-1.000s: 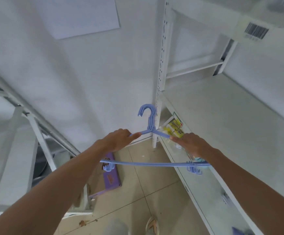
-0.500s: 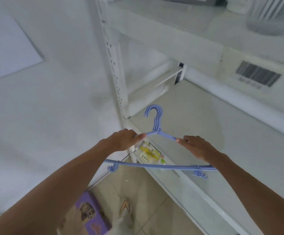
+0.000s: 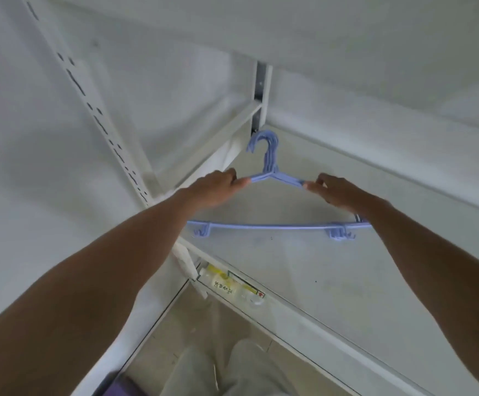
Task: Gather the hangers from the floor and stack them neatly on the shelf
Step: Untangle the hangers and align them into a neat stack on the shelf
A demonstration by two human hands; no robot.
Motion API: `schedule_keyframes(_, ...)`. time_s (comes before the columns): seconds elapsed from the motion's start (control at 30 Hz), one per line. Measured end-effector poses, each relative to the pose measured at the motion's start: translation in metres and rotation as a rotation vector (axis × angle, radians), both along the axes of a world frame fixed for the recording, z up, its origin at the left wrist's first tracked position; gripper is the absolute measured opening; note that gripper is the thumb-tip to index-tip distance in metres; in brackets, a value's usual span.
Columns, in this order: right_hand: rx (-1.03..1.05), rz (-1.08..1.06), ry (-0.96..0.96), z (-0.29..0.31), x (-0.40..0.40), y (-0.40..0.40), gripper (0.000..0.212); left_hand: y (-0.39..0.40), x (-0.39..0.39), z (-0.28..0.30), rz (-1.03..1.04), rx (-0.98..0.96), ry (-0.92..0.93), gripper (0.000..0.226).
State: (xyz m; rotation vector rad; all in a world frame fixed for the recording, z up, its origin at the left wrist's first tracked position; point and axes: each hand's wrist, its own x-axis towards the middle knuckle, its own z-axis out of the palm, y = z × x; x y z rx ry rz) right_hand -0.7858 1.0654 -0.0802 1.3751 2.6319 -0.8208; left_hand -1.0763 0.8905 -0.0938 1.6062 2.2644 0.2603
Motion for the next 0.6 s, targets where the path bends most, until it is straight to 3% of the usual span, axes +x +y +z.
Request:
schedule_keyframes(0.13,0.019,0.013,0.024,-0.009,-0.031,0.028,0.075,0.019,-0.026,-0.013,0.001,0.017,0.103,0.073)
schedule_keyframes(0.27,0.066,0.016,-0.006,-0.025,-0.049,0.048,0.069,0.039,-0.035,-0.027,-0.11,0.145,0.303,0.06)
schedule_keyframes(0.4,0.155,0.04,-0.05,-0.026,-0.07,0.057,0.065,0.039,-0.038,-0.033,-0.093,0.238,0.371,0.052)
schedule_keyframes(0.5,0.209,-0.005,-0.079,-0.025,-0.075,0.049,0.069,0.033,-0.04,-0.029,-0.055,0.291,0.279,0.042)
schedule_keyframes(0.6,0.278,0.038,-0.182,-0.024,-0.076,0.044,0.071,0.029,-0.04,-0.027,0.027,0.188,0.097,0.04)
